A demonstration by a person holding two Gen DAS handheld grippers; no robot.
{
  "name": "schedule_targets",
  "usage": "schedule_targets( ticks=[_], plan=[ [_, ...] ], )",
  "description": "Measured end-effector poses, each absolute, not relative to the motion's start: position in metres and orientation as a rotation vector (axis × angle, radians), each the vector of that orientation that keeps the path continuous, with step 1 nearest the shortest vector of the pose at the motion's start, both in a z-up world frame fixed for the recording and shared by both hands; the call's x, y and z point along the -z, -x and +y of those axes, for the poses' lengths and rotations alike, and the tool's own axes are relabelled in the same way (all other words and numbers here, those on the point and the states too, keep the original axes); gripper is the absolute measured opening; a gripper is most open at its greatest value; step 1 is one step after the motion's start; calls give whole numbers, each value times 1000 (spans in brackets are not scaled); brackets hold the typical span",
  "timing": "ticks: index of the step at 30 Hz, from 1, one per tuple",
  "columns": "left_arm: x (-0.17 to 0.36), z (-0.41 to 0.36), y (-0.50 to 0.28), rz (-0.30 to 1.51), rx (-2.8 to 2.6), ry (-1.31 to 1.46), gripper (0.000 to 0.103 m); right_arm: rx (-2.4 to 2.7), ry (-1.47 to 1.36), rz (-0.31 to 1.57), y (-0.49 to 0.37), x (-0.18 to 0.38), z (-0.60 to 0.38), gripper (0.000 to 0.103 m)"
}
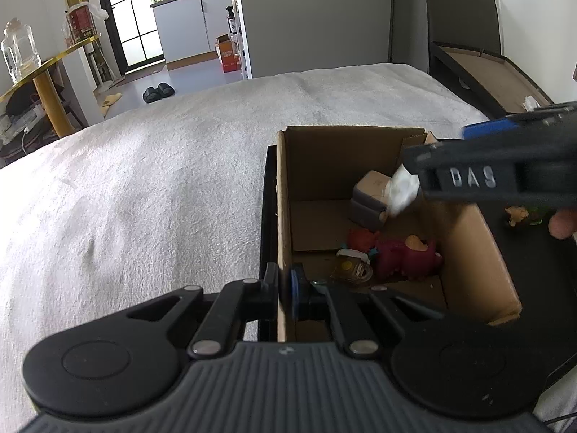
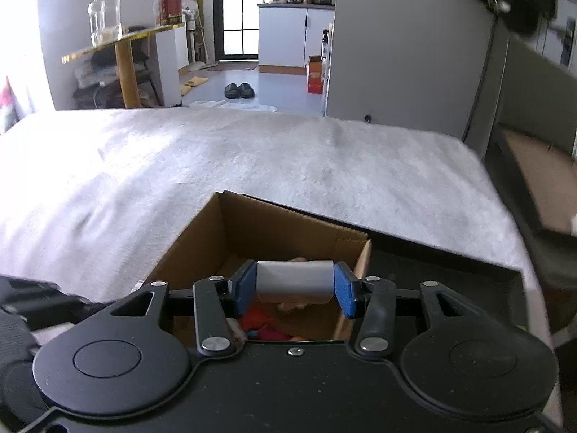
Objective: Organize rigid objects
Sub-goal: 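Carry the white block with the right gripper into the box and release, then move the right gripper to the brown-haired doll figure and close on it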
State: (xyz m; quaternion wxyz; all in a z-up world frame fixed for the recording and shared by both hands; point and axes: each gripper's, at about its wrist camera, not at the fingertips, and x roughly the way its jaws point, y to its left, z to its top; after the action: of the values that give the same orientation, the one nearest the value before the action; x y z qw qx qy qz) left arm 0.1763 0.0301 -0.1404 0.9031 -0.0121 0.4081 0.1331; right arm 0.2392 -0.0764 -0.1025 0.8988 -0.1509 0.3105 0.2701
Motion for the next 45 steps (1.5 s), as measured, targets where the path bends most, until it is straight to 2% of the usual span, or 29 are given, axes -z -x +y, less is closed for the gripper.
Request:
schedule_targets(
  ticks=[16,20,22,25,27,35,45],
  plan=[
    [136,23,-176,842,-312,-6,8,-455,203,734,-229,111,-131,61],
    [132,21,-181,868,-330,-4,19,-446,185,748,-228,112,-143,61],
    [130,18,-182,863,-339,-16,46,-445,170,753,-228,111,-149,61],
    [127,10,-182,839,-353,-55,63,-441,154,756,-228,110,-160,63],
    [124,6,-182,829,-355,-69,69,-434,148,757,-228,111,-166,66],
    [120,-6,-187,812,-383,-123,86,-428,138,750,-229,115,-186,77],
    [125,-23,-199,812,-365,-174,88,-399,115,764,-239,128,-206,83]
  ],
)
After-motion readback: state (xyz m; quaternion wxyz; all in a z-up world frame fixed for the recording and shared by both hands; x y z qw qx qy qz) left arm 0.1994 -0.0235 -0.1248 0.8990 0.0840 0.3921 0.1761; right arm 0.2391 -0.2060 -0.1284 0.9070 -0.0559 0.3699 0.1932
